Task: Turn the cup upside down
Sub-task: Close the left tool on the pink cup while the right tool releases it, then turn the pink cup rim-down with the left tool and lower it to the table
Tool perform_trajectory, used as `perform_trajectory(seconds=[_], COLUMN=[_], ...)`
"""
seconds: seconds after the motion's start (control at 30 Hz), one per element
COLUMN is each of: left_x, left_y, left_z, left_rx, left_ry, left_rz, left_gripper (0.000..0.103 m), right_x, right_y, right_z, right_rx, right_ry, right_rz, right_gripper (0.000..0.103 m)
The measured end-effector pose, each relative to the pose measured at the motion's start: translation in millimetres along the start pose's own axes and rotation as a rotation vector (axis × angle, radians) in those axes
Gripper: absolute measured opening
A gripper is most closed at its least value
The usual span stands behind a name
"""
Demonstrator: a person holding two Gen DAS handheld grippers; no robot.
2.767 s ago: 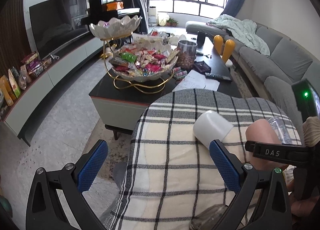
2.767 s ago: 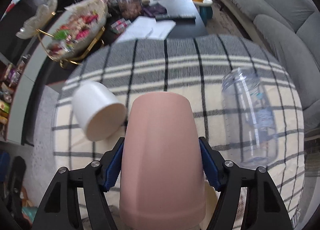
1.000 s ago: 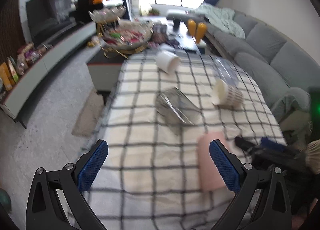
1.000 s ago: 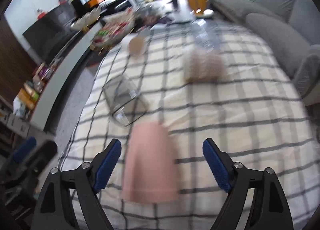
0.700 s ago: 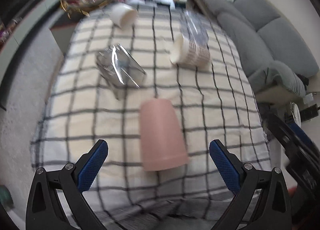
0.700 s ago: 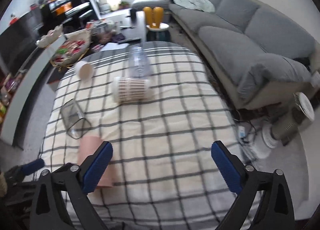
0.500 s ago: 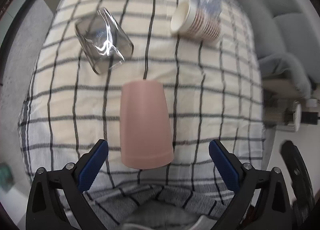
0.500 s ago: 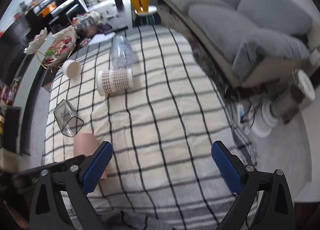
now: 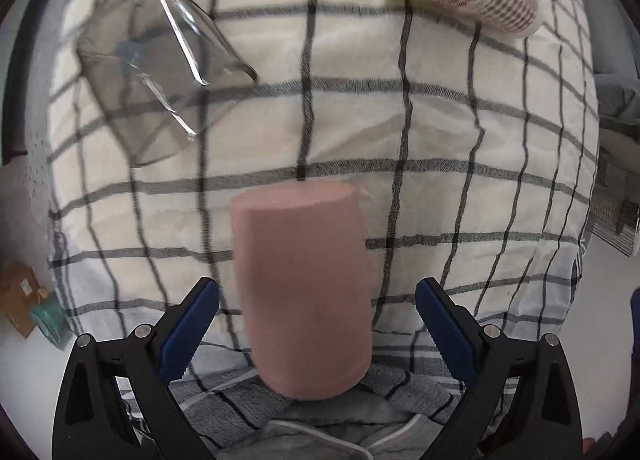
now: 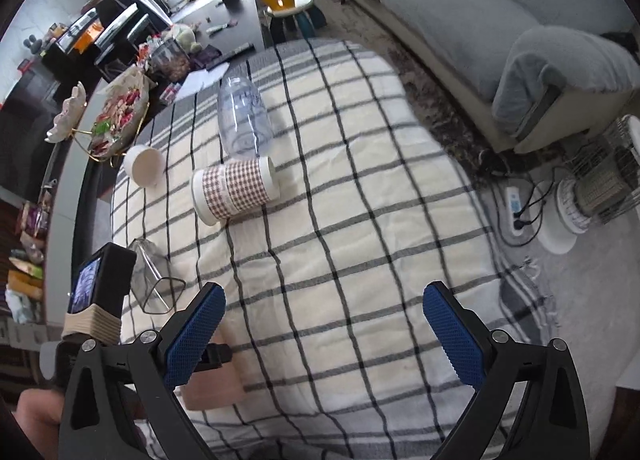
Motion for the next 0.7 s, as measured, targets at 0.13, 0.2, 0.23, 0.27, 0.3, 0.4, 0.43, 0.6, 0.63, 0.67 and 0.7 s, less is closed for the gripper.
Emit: perform_trajectory(seconds=[0.13, 0.2, 0.23, 0.27, 0.3, 0.4, 0.43, 0.6, 0.63, 0.67, 0.7], left_x=[0.1, 1.2, -1.6, -1.9, -2.5, -5.7, -4.8, -7.7, -9.3, -11.4, -12.0], left_y=[-3.7, -4.0, -4.4, -4.5, -4.9, -7.7, -6.4, -9.4, -7.5, -5.9, -2.9], left_z=[14.4, 25.0, 28.2, 30.1, 32.0, 32.2, 32.3, 15.1, 10.9, 5.9, 2.7], left_rx=[-0.051, -0.078, -0.084, -0.09, -0.096, -0.096, -0.091, -0.057, -0.044, -0.019, -0.004], left_ry=[-0.016, -0.023, -0.026, -0.028, -0.027, -0.033, -0.034, -0.011, -0.004, 0.015, 0.023], left_rz=[-0.011, -0.011, -0.009, -0.009, -0.011, -0.009, 0.007, 0.019, 0.02, 0.017, 0.016], left_gripper=[0.096, 0.092, 0.086, 0.081, 0.074, 0.07, 0.07, 0.07, 0.07, 0.069, 0.069], right_x=[2.3, 3.5, 3.2, 2.9, 3.2, 3.1, 3.5, 3.2, 3.2, 2.7, 2.0], right_y=[-2.0, -3.5, -4.4, -4.9, -5.3, -6.1, -5.9, -3.4, -3.6, -3.2, -2.7], right_z=[22.6, 30.3, 34.1, 37.1, 39.0, 47.6, 49.5, 51.9, 51.9, 50.1, 47.3], right_rx=[-0.047, -0.062, -0.068, -0.073, -0.076, -0.093, -0.099, -0.11, -0.108, -0.103, -0.098], right_ry=[-0.013, -0.018, -0.019, -0.02, -0.021, -0.029, -0.031, -0.032, -0.032, -0.032, -0.031], right_rz=[0.006, 0.01, 0.01, 0.009, 0.009, 0.012, 0.014, 0.012, 0.012, 0.011, 0.01], right_gripper=[0.1, 0.1, 0.1, 0.1, 0.1, 0.1, 0.1, 0.1, 0.1, 0.1, 0.1])
Point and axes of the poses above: each gripper's, at about its wrist camera, not at the fingertips, and z roughly the way its jaws point, x to its right, y to its underside, the point moved 6 cm from there along z, roughly the way its jaws point, and after that the axes turned 14 degrees about -z, right-handed, at the moved point
